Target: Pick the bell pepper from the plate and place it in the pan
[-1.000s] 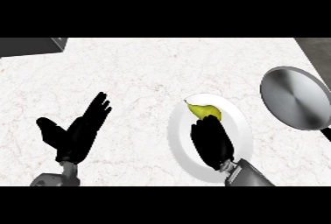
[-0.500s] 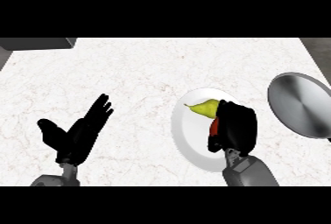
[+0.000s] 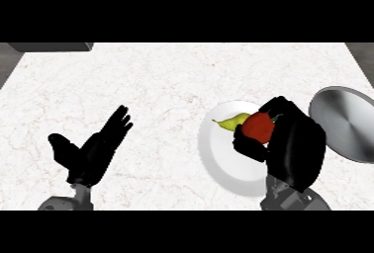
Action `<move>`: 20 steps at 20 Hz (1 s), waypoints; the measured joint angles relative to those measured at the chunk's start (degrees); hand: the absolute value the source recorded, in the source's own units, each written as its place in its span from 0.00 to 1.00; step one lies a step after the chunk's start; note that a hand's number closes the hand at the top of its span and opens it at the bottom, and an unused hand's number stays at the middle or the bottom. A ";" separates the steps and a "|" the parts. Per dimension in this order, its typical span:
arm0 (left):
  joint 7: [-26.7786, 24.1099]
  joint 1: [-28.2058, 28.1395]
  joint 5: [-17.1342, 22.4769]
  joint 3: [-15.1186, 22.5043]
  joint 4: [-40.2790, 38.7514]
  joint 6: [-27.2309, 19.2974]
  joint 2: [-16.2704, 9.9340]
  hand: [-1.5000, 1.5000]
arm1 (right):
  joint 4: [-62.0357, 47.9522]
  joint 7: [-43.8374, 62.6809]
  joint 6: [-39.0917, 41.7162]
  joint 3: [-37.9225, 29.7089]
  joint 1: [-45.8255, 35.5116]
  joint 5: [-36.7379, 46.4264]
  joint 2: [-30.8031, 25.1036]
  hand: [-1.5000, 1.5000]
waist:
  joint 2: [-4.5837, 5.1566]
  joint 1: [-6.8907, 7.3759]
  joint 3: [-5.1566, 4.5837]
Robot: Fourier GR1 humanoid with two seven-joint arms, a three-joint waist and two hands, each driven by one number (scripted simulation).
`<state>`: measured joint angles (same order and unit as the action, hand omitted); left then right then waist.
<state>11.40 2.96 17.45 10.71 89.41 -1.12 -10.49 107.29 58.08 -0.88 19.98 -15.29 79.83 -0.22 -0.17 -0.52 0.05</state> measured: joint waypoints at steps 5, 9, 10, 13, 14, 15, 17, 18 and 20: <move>0.57 0.37 -0.75 0.13 0.39 -0.40 0.74 0.50 | 1.56 -2.12 -7.43 -5.28 1.86 -4.49 -0.57 1.00 | 0.13 0.30 -0.02; 0.67 0.21 -1.59 0.26 0.85 -0.56 1.47 0.50 | -1.11 -7.29 -12.67 -11.59 4.24 -8.93 -3.59 1.00 | 0.19 0.43 -0.03; 0.27 0.32 -1.62 0.03 0.13 -0.06 1.53 0.50 | -2.46 -8.37 -13.64 -12.64 4.48 -9.17 -4.27 1.00 | 0.20 0.44 -0.02; 0.32 1.26 -2.13 0.01 -0.60 -0.15 2.17 0.50 | -8.68 -12.73 -16.86 -17.47 3.56 -11.36 -7.79 1.00 | 0.28 0.58 -0.02; 0.94 0.93 -2.14 0.17 0.28 -0.25 2.18 0.50 | -11.14 -14.51 -18.31 -19.29 3.20 -12.36 -9.13 1.00 | 0.28 0.71 -0.02; 0.77 0.27 -2.13 0.06 0.43 0.18 1.95 0.50 | -13.41 -15.93 -19.91 -20.50 3.04 -12.75 -9.85 1.00 | 0.28 0.76 -0.01; 1.02 -0.08 -1.96 -0.12 1.01 0.81 1.80 0.50 | -16.96 -18.30 -22.28 -23.53 1.57 -14.25 -11.72 1.00 | 0.28 0.83 -0.01; 1.79 0.13 -1.65 -0.47 1.50 1.01 1.47 0.50 | -19.63 -19.41 -23.78 -25.18 0.51 -14.69 -12.78 1.00 | 0.31 0.94 -0.01; 1.44 0.92 -1.97 -0.76 0.42 1.18 1.67 0.50 | -23.59 -20.68 -26.60 -27.75 -1.02 -14.51 -14.42 1.00 | 0.34 0.89 -0.01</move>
<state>12.85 3.89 15.48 9.95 89.83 0.06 -8.82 83.70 37.40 -27.48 -7.76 -16.31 65.33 -14.64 0.17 0.38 0.05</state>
